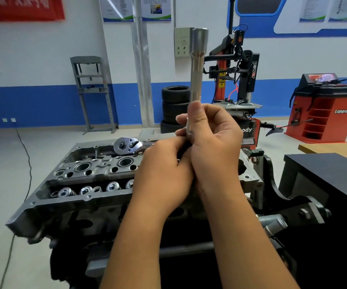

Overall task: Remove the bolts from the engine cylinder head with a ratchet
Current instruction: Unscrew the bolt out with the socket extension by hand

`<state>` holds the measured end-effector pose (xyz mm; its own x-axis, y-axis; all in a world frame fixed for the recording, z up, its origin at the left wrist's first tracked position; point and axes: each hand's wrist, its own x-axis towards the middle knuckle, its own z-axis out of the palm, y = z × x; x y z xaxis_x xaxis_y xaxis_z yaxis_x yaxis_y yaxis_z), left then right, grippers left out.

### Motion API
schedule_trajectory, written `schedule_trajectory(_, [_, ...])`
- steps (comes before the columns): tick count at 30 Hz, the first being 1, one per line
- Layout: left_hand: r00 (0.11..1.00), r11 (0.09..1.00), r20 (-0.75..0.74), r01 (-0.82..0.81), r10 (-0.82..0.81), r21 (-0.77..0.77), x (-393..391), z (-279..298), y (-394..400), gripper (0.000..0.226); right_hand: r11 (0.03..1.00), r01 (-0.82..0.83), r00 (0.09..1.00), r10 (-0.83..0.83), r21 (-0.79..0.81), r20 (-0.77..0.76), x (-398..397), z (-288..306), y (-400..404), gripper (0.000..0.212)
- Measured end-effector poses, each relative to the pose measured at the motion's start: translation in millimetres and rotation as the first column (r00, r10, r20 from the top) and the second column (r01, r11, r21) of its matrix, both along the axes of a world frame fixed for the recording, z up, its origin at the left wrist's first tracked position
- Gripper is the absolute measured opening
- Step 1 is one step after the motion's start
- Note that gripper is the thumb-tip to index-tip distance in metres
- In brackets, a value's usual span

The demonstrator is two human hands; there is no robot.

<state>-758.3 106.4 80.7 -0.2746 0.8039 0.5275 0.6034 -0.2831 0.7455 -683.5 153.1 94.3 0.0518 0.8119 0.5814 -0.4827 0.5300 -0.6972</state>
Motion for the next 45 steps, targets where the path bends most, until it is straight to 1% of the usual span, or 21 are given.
schedule_trajectory(3, [0.999,1.0,-0.034,-0.029,0.029,-0.002,1.6,-0.6,0.7,0.028,0.998,-0.033,0.999,0.033,-0.059,-0.012,-0.5,1.7,2.2,0.03])
schedule_trajectory(4, [0.998,0.998,-0.038,-0.058,0.059,0.011,2.8,-1.1,0.9,0.028,0.997,-0.047,0.999,0.046,-0.058,-0.012,-0.7,1.5,1.9,0.029])
schedule_trajectory(7, [0.987,0.986,-0.041,-0.156,0.158,0.052,5.3,-2.8,1.7,0.032,0.998,-0.056,0.998,0.056,-0.024,-0.012,-0.1,0.5,0.1,0.018])
schedule_trajectory(11, [0.977,0.974,-0.033,-0.206,0.21,0.092,5.4,-5.1,1.7,0.027,0.999,-0.034,0.999,0.034,-0.004,-0.016,-0.2,0.2,-0.3,0.017])
schedule_trajectory(14, [0.992,0.991,-0.04,-0.121,0.123,0.057,4.4,-3.4,1.3,0.032,1.0,-0.027,1.0,0.027,-0.013,-0.006,-1.1,1.1,0.3,0.022])
schedule_trajectory(16, [0.997,0.996,-0.025,-0.077,0.078,0.035,3.1,-1.7,1.4,0.029,0.999,-0.039,0.999,0.039,-0.022,0.0,-1.0,1.2,1.5,0.025])
schedule_trajectory(18, [0.996,0.995,-0.011,-0.093,0.093,0.039,3.3,-1.6,1.2,0.028,0.996,-0.079,0.997,0.079,-0.031,0.002,-0.9,1.1,2.0,0.025])
schedule_trajectory(20, [0.989,0.988,-0.013,-0.145,0.146,0.05,5.2,-1.3,1.1,0.032,0.993,-0.117,0.993,0.117,-0.027,-0.004,-0.6,1.2,1.9,0.023])
schedule_trajectory(22, [0.982,0.981,-0.017,-0.185,0.186,0.064,6.6,-1.3,1.2,0.037,0.993,-0.114,0.993,0.114,-0.014,-0.009,-0.3,0.4,2.4,0.027])
schedule_trajectory(23, [0.984,0.982,-0.021,-0.176,0.178,0.068,6.1,-1.6,0.9,0.037,0.995,-0.103,0.995,0.103,-0.005,-0.011,-0.3,-0.1,2.8,0.027])
schedule_trajectory(26, [0.997,0.996,-0.016,-0.074,0.075,0.041,3.2,-1.3,0.1,0.033,0.996,-0.085,0.996,0.085,0.004,-0.006,-0.9,-0.8,2.9,0.022])
schedule_trajectory(28, [0.999,0.999,0.001,-0.038,0.038,0.038,2.4,-0.8,0.5,0.028,0.996,-0.089,0.996,0.089,-0.022,0.007,-1.3,-0.8,3.3,0.024])
schedule_trajectory(31, [0.996,0.992,0.039,-0.088,0.085,0.088,4.0,-1.2,0.4,0.023,0.99,-0.127,0.992,0.128,-0.057,0.009,-0.9,0.6,2.8,0.031])
schedule_trajectory(33, [0.988,0.982,0.061,-0.15,0.144,0.111,4.4,-2.8,1.1,0.017,0.989,-0.144,0.99,0.144,-0.047,-0.005,0.0,1.1,1.6,0.025])
schedule_trajectory(35, [0.983,0.977,0.078,-0.173,0.164,0.125,3.4,-4.3,2.6,0.013,0.991,-0.13,0.991,0.129,-0.027,-0.02,0.3,0.4,0.9,0.021])
schedule_trajectory(37, [0.989,0.982,0.045,-0.148,0.144,0.115,2.6,-4.4,2.8,0.018,0.995,-0.102,0.995,0.101,-0.005,-0.026,-0.1,-0.4,1.9,0.02])
schedule_trajectory(39, [0.997,0.994,-0.003,-0.081,0.082,0.067,2.1,-2.2,1.6,0.03,0.996,-0.089,0.996,0.089,0.002,-0.019,-1.0,-0.3,2.9,0.02])
schedule_trajectory(41, [1.0,1.0,-0.025,-0.013,0.014,0.028,1.3,-0.7,0.9,0.033,0.996,-0.093,0.996,0.093,-0.008,-0.005,-2.0,0.2,3.2,0.03])
schedule_trajectory(43, [1.0,1.0,-0.019,-0.007,0.007,0.027,0.5,-0.2,1.1,0.032,0.994,-0.108,0.994,0.108,-0.02,0.002,-2.9,0.7,2.6,0.04])
schedule_trajectory(45, [0.999,0.998,-0.003,-0.051,0.051,0.047,1.6,-0.7,1.5,0.031,0.993,-0.119,0.993,0.119,-0.023,-0.008,-3.2,0.6,2.9,0.036])
